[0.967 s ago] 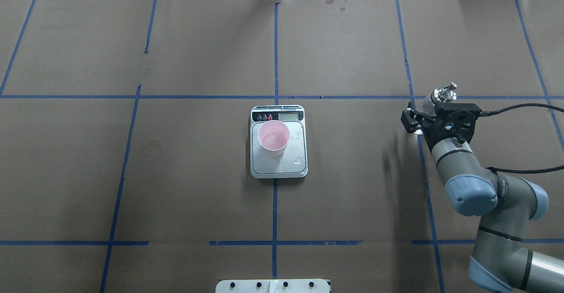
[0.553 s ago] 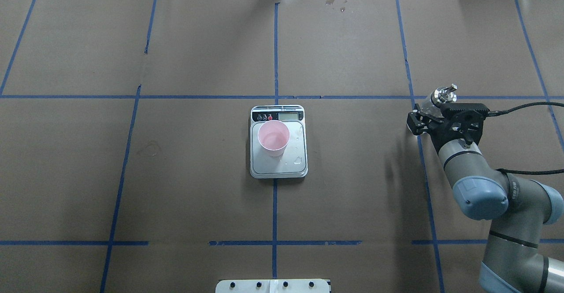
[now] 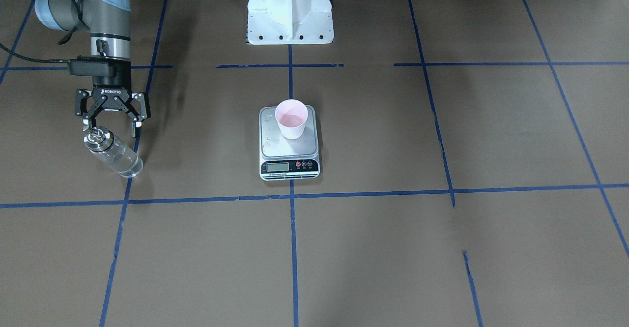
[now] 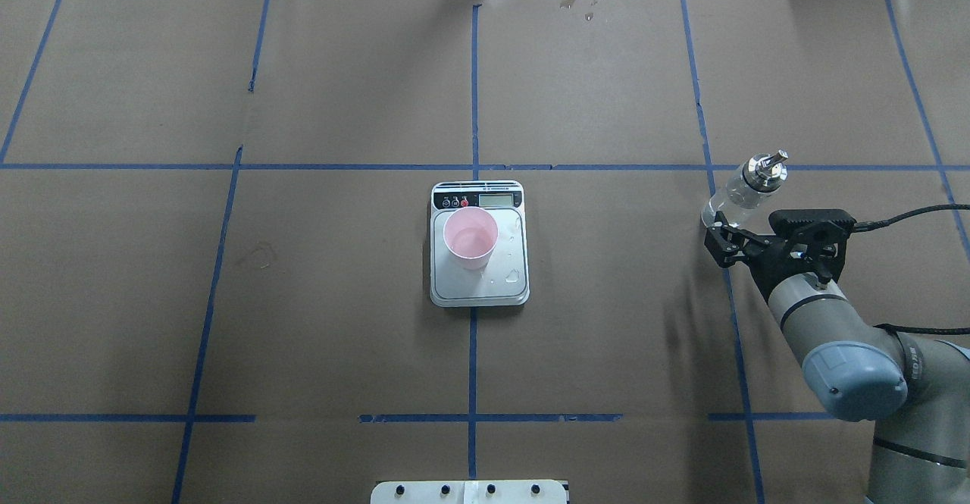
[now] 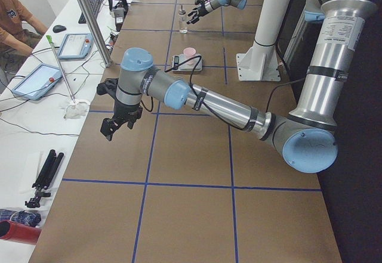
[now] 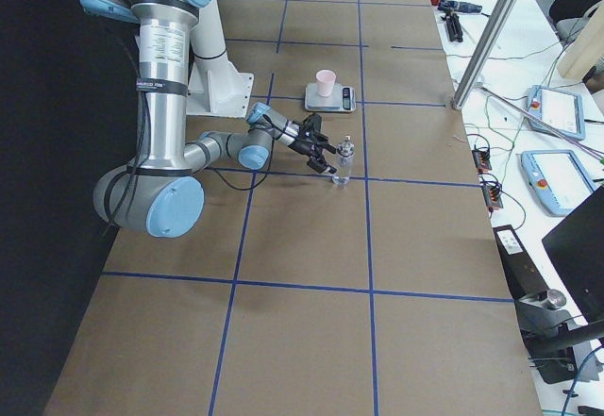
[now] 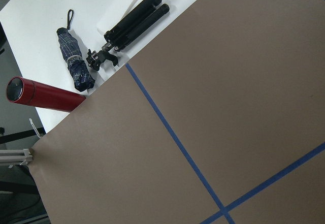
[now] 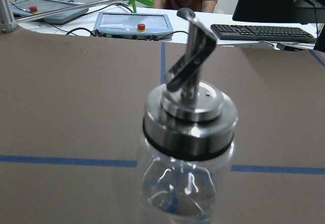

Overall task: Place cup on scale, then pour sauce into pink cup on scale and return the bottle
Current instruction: 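Open the right gripper and withdraw it from the bottle toward the robot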

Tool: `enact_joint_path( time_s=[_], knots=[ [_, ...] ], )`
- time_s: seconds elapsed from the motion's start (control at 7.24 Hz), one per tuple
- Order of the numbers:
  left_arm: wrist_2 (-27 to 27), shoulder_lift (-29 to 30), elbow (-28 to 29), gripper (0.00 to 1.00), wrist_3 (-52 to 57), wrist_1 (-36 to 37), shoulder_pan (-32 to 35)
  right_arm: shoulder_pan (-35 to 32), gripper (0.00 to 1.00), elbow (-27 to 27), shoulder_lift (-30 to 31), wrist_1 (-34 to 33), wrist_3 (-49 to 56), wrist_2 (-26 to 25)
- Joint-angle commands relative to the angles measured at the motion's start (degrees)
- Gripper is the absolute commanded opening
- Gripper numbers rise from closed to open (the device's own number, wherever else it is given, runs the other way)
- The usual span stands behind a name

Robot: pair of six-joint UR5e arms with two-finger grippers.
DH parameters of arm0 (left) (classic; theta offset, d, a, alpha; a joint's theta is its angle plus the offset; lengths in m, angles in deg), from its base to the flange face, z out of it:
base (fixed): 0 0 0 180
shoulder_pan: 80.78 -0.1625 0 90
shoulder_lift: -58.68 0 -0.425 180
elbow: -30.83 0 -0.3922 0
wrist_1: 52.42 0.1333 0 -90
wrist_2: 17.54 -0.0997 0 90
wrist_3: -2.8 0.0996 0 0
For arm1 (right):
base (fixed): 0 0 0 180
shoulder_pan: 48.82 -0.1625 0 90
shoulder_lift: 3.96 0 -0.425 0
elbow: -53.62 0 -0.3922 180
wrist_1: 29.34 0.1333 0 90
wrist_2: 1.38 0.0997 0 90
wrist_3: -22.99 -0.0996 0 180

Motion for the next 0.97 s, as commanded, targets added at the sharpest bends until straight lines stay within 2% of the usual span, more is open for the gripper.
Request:
enact_joint_path(
  time_s=[0.0, 0.14, 0.28, 0.41, 0.55, 0.69, 0.83],
  knots=[
    [0.14, -0.19, -0.15, 1.0, 0.0, 0.0, 0.0, 3.62, 1.0, -5.48, 5.86, -0.12, -0.5, 0.19],
    [0.14, -0.37, -0.33, 1.0, 0.0, 0.0, 0.0, 5.29, 1.0, -6.89, 6.93, -1.08, -0.58, 0.19],
    [0.14, -0.55, -0.76, 1.0, 0.0, 0.09, 0.0, 6.53, 1.0, -10.13, 7.2, -6.23, -2.59, 0.19],
    [0.14, -0.63, -1.12, 1.0, 0.0, 0.09, 0.09, 6.97, 1.0, -19.21, 7.2, -19.76, -2.96, 2.28],
    [0.14, -0.64, -1.21, 1.0, 0.0, 0.17, 0.18, 6.89, 1.0, -28.61, 6.42, -34.43, -3.31, 6.65],
    [0.14, -0.64, -1.21, 1.0, 0.0, 0.26, 0.09, 6.8, 1.0, -31.23, 5.8, -37.97, -3.48, 7.56],
    [0.14, -0.64, -1.12, 1.0, 0.0, 0.18, 0.09, 4.63, 1.0, -31.51, 5.71, -38.09, -2.79, 11.4]
  ],
)
